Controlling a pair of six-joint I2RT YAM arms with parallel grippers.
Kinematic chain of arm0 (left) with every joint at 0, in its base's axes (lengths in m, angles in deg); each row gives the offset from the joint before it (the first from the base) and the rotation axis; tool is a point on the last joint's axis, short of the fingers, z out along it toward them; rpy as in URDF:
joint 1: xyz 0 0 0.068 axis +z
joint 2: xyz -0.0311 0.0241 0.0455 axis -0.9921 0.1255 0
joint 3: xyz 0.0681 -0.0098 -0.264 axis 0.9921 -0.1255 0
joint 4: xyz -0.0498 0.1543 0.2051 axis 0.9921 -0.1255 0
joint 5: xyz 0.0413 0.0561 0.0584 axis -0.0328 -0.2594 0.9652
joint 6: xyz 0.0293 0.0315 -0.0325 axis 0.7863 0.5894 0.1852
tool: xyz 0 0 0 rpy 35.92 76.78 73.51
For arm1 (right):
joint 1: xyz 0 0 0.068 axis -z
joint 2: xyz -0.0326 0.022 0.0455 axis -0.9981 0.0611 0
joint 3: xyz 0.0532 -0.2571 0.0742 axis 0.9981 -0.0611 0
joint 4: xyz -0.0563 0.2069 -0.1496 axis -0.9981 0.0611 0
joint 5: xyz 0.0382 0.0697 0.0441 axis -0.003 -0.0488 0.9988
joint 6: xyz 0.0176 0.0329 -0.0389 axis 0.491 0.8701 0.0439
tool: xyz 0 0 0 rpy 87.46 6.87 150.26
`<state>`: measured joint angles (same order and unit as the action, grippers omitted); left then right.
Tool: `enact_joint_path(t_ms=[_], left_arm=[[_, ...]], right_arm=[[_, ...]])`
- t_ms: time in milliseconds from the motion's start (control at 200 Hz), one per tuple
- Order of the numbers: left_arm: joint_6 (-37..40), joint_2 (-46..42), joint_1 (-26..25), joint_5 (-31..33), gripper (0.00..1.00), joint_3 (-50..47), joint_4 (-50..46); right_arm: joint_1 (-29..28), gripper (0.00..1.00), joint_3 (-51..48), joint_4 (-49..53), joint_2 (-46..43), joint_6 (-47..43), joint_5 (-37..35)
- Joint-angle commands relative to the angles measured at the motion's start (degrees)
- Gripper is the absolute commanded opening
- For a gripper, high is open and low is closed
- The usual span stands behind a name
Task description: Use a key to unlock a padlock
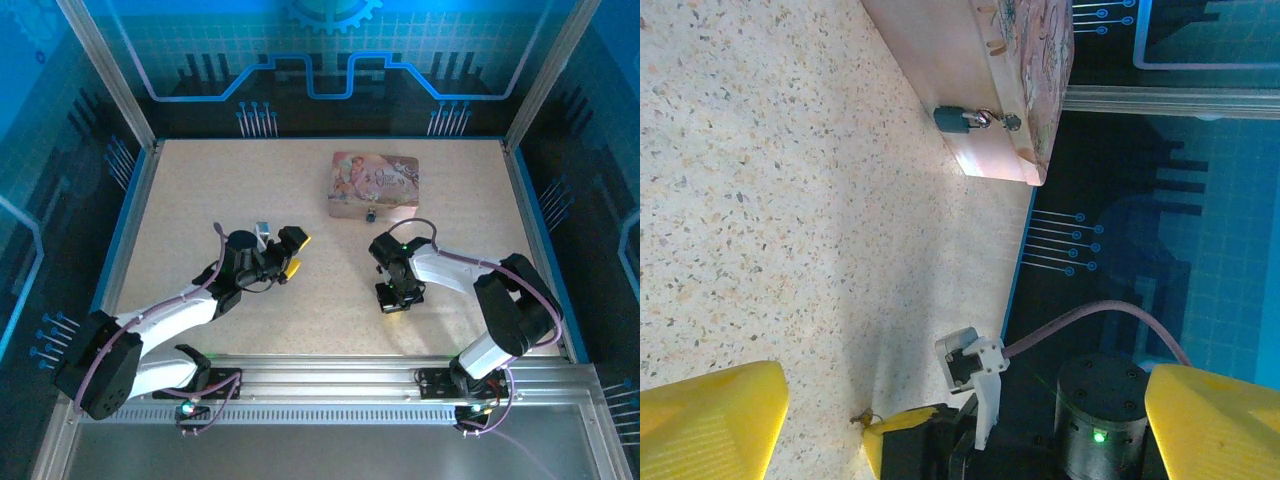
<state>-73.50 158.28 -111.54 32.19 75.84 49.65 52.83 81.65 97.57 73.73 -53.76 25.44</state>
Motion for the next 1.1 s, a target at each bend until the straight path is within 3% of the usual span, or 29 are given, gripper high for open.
enact_joint_path(t_ms=[0, 520, 920, 1095], left_arm=[[1.45, -1.27, -0.59, 0.48, 0.93, 0.31, -1.28], [0.54, -0.04, -0.63, -0.98, 0.93, 1.69, -0.83], [-14.45, 6.67, -3.15, -2.56, 0.92, 3.85, 12.79], [-19.38, 9.75, -5.67, -0.45, 0.89, 5.56, 17.74]], right_arm=[[0.89, 0.00, -1.08, -0.23, -1.30, -0.69, -1.00], [2.42, 0.00, -1.54, -6.12, -13.15, 1.53, 7.04], [2.26, 0.00, 4.66, -11.04, -21.56, 1.20, 10.01], [1.70, 0.00, 7.24, -15.27, -23.00, 1.04, 12.02]])
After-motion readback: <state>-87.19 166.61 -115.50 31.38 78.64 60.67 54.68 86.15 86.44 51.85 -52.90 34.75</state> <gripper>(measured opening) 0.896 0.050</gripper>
